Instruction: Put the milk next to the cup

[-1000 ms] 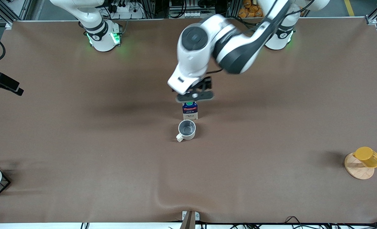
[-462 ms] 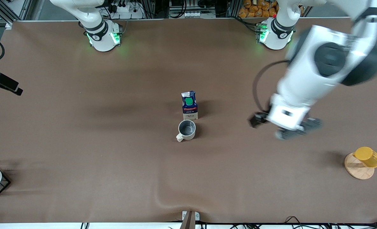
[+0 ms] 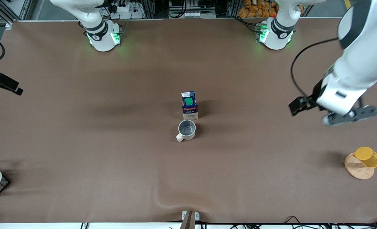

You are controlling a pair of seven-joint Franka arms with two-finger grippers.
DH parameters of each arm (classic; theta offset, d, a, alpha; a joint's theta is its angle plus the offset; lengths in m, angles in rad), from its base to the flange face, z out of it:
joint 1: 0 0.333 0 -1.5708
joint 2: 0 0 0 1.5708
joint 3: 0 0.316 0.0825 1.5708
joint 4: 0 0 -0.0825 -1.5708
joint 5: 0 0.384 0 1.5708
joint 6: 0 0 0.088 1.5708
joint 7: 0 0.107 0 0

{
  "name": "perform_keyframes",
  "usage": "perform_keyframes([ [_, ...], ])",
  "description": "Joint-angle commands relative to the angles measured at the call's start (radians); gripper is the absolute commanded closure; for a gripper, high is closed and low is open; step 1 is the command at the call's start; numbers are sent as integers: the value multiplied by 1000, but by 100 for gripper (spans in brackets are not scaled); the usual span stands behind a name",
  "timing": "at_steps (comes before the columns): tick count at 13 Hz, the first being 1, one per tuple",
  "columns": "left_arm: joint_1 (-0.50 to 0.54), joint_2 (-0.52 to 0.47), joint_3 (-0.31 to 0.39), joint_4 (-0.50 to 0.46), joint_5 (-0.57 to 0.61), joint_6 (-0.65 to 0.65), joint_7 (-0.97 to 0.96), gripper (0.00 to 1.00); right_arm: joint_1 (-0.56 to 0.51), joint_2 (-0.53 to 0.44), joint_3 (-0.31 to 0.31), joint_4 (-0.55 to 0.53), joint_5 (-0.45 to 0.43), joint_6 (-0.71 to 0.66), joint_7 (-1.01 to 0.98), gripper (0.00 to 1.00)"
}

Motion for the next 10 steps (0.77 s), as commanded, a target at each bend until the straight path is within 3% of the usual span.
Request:
perform_keyframes([
  [1,-44,-116,115,-69,-46,-70,216,0,-4,-4,6,3,-13,-8,12,0],
  [4,-30,-189,132,-67,-31,-199,396,0,-4,-2,6,3,-13,-8,10,0],
  [10,-6,-262,120,-64,-51,-273,407,0,-4,-2,6,2,-13,-8,7,0],
])
